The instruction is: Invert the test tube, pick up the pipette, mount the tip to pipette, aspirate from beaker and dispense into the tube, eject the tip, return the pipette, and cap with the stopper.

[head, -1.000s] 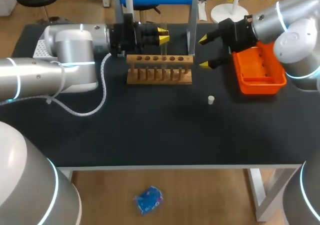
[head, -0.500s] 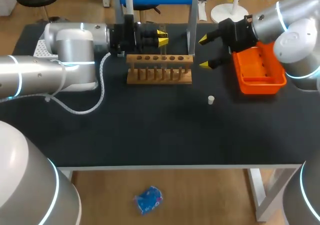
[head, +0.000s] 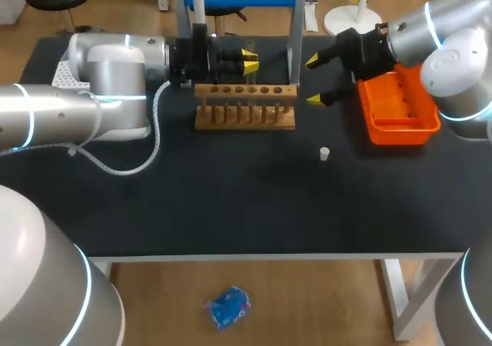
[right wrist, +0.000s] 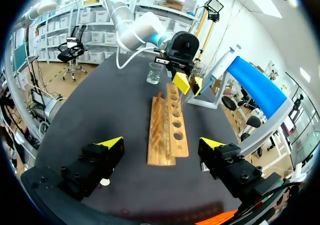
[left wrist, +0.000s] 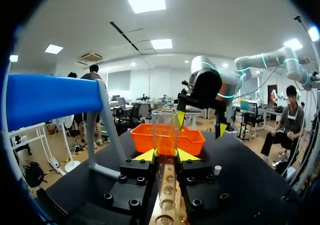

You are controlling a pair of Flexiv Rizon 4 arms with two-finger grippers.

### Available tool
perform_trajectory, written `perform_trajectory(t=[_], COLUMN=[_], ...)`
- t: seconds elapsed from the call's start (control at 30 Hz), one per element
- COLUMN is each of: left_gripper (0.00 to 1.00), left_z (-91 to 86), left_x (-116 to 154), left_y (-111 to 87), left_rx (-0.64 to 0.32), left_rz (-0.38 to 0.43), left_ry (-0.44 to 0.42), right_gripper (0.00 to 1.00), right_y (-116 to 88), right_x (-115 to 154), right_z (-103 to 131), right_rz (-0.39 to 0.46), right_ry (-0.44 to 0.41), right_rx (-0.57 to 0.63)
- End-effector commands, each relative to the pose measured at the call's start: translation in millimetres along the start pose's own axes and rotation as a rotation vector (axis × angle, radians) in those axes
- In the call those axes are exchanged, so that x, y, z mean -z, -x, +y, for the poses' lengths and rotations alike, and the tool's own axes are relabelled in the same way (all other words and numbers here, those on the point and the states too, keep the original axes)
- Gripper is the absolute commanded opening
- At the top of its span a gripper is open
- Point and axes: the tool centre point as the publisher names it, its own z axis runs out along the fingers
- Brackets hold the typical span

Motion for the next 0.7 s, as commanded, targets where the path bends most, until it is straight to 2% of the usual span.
perform_trajectory(t=[0.03, 0.7], left_gripper=[0.0, 0.0], left_z=[2.6, 13.1], left_x=[-0.5, 0.3], left_y=[2.6, 2.5], left_rx=[0.004, 0.014], left_rz=[0.005, 0.001], left_ry=[0.001, 0.005], right_gripper=[1.0, 1.0], right_y=[-0.1, -0.1], right_x=[0.1, 0.1], right_z=[-0.3, -0.3], right_rz=[0.001, 0.001], right_ry=[0.0, 0.0], right_rx=[0.001, 0.001])
